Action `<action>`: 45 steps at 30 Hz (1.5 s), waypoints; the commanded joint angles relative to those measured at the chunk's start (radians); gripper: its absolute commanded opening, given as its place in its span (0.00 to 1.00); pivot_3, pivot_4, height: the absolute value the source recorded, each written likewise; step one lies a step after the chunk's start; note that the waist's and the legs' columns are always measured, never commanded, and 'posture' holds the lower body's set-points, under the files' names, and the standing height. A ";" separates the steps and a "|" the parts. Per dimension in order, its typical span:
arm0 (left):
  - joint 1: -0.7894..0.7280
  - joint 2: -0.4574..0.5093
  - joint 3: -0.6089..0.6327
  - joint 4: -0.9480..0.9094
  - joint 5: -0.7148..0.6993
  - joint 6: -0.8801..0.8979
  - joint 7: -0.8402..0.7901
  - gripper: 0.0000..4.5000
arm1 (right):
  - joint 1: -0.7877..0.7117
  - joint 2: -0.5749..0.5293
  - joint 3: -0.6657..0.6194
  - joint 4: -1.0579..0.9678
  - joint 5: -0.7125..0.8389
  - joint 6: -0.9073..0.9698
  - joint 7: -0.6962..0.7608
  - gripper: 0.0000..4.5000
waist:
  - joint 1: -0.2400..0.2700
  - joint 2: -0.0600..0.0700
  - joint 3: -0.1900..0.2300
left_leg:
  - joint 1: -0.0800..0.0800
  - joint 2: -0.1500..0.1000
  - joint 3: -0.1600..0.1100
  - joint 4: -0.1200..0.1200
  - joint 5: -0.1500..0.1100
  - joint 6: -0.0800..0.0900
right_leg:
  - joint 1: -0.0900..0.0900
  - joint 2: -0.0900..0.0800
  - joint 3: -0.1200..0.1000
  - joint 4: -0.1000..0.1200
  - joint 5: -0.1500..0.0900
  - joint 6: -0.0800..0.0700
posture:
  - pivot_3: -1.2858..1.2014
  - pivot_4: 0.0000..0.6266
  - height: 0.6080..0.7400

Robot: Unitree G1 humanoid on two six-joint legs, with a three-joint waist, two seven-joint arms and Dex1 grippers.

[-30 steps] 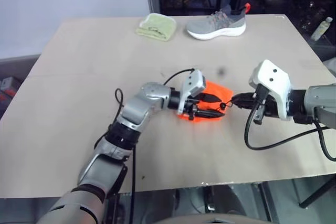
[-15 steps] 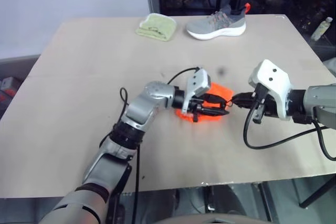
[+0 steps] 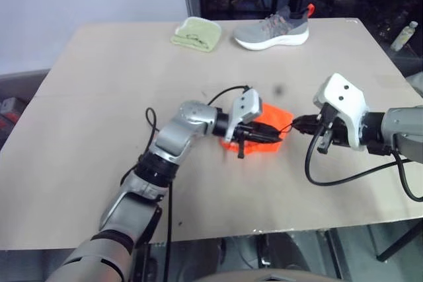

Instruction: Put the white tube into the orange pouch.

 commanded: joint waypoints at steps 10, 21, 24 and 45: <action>0.060 0.047 0.006 0.141 0.156 -0.088 0.091 0.03 | -0.017 -0.067 -0.195 0.057 -0.053 0.036 -0.089 0.00 | 0.002 0.000 0.000 | -0.001 0.000 0.000 0.000 0.000 0.000 | 0.000 0.000 -0.001 0.000 0.000 0.000 | 0.52 0.24 1.00; 0.076 0.064 0.051 0.048 0.132 -0.058 0.132 0.03 | 0.033 -0.187 -0.291 0.163 -0.195 -0.011 -0.162 0.00 | 0.002 0.000 0.000 | -0.001 0.000 0.000 0.000 0.000 0.000 | 0.000 -0.001 0.000 0.000 0.000 0.000 | 0.52 0.24 1.00; 0.064 0.021 0.030 0.024 0.121 -0.054 0.138 0.03 | 0.091 -0.212 -0.310 0.148 -0.192 -0.004 -0.136 0.00 | 0.006 0.000 0.000 | -0.001 0.000 0.000 0.000 0.000 0.000 | 0.000 -0.001 -0.001 0.000 0.000 0.000 | 0.52 0.24 1.00; 0.510 0.338 0.576 -0.438 -0.276 0.261 0.134 0.92 | 1.051 0.156 -0.653 -0.160 -0.207 -0.550 0.182 0.99 | 0.001 0.001 -0.002 | 0.005 0.002 0.002 -0.003 0.000 0.001 | 0.003 0.002 0.003 0.000 0.000 0.000 | 0.52 0.24 1.00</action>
